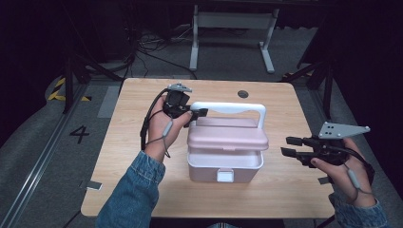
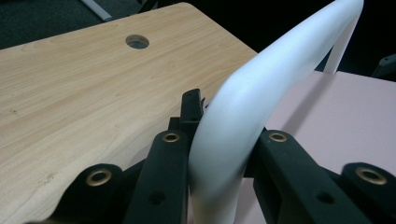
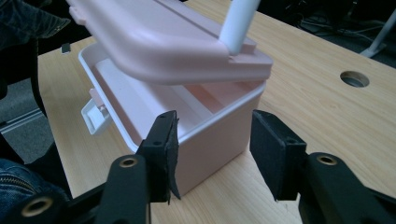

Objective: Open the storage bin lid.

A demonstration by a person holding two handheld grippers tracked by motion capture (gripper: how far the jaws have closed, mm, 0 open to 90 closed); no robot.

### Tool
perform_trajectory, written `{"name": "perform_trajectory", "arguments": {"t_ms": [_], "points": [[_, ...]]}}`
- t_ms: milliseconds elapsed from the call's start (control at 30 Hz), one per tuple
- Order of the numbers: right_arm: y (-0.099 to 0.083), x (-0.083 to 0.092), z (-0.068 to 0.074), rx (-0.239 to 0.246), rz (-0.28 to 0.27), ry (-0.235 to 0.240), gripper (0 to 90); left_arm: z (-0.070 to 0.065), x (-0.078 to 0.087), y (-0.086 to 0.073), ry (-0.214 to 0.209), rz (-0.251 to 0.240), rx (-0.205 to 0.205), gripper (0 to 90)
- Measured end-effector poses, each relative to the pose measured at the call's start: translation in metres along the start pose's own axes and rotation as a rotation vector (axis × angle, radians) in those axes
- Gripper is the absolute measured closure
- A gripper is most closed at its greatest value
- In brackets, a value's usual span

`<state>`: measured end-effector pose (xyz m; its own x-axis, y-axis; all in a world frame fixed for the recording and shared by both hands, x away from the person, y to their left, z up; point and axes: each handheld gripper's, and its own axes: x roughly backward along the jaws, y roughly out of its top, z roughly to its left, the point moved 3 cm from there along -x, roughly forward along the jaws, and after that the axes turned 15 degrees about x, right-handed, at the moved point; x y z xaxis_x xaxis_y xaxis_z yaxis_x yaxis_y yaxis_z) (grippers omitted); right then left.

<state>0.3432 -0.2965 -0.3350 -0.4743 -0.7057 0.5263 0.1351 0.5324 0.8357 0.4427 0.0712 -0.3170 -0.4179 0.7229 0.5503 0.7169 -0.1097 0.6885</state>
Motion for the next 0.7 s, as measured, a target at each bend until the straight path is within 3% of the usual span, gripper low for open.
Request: {"name": "perform_trajectory", "arguments": {"t_ms": [333, 533, 667, 700], "points": [[0.009, -0.009, 0.011, 0.044, 0.026, -0.006, 44.9, 0.002, -0.002, 0.007, 0.018, -0.003, -0.002, 78.5], [0.011, -0.016, 0.013, 0.027, 0.037, -0.014, 44.2, 0.002, -0.003, 0.009, 0.026, -0.006, 0.002, 78.5], [0.016, -0.023, 0.013, 0.060, 0.024, -0.034, 43.0, 0.002, -0.003, 0.010, 0.031, -0.009, 0.010, 78.4], [0.017, -0.024, 0.013, 0.039, 0.037, -0.039, 42.5, 0.002, -0.003, 0.010, 0.031, -0.009, 0.011, 78.3]]}}
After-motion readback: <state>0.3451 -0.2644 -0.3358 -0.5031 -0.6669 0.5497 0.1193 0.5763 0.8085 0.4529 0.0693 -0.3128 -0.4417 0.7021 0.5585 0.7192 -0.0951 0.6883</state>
